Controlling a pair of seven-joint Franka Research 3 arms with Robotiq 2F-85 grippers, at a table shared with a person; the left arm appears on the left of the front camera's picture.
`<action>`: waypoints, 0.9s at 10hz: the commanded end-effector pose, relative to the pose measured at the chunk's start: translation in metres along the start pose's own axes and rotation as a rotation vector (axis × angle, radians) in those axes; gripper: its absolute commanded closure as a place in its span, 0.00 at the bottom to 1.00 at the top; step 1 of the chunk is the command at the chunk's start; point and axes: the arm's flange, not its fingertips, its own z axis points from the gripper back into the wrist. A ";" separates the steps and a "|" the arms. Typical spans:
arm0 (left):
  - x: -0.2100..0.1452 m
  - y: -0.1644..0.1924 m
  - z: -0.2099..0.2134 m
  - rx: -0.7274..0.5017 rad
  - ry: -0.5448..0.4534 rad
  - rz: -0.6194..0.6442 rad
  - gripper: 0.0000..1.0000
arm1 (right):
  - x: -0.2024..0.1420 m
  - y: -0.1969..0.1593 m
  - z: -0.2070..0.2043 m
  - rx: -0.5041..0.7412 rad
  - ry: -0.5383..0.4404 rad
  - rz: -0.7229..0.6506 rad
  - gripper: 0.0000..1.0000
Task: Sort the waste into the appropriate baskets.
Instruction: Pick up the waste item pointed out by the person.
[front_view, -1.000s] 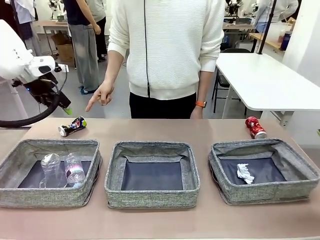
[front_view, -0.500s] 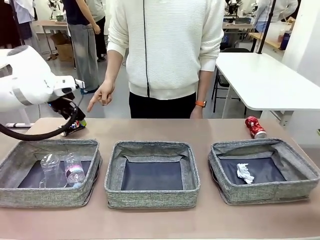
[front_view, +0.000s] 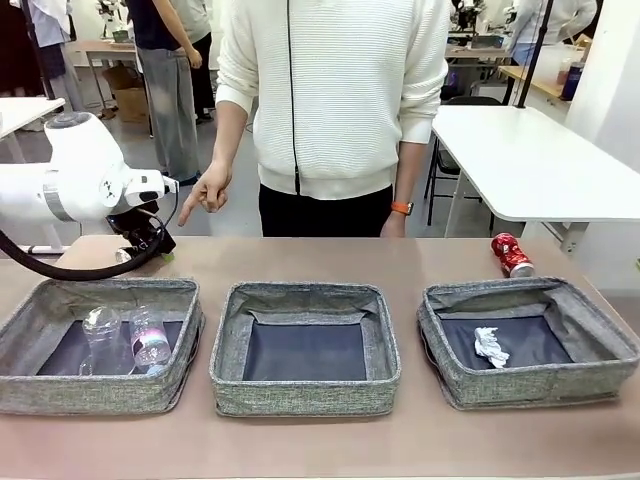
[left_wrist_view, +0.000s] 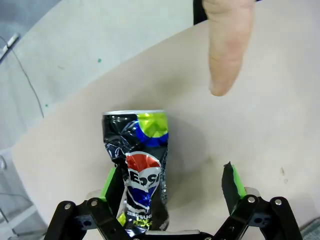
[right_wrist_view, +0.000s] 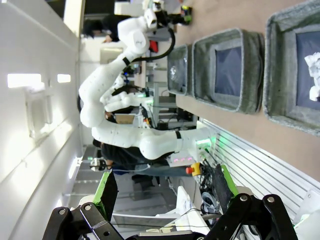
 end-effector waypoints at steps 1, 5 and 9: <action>0.007 0.000 0.000 0.018 0.016 0.020 0.00 | 0.001 0.002 0.003 0.020 0.000 0.019 0.00; 0.006 0.003 -0.008 -0.012 0.048 0.022 0.00 | 0.001 0.002 0.003 0.020 0.000 0.019 0.00; 0.007 0.005 -0.008 -0.001 0.080 0.029 0.58 | 0.001 0.002 0.003 0.020 0.000 0.019 0.00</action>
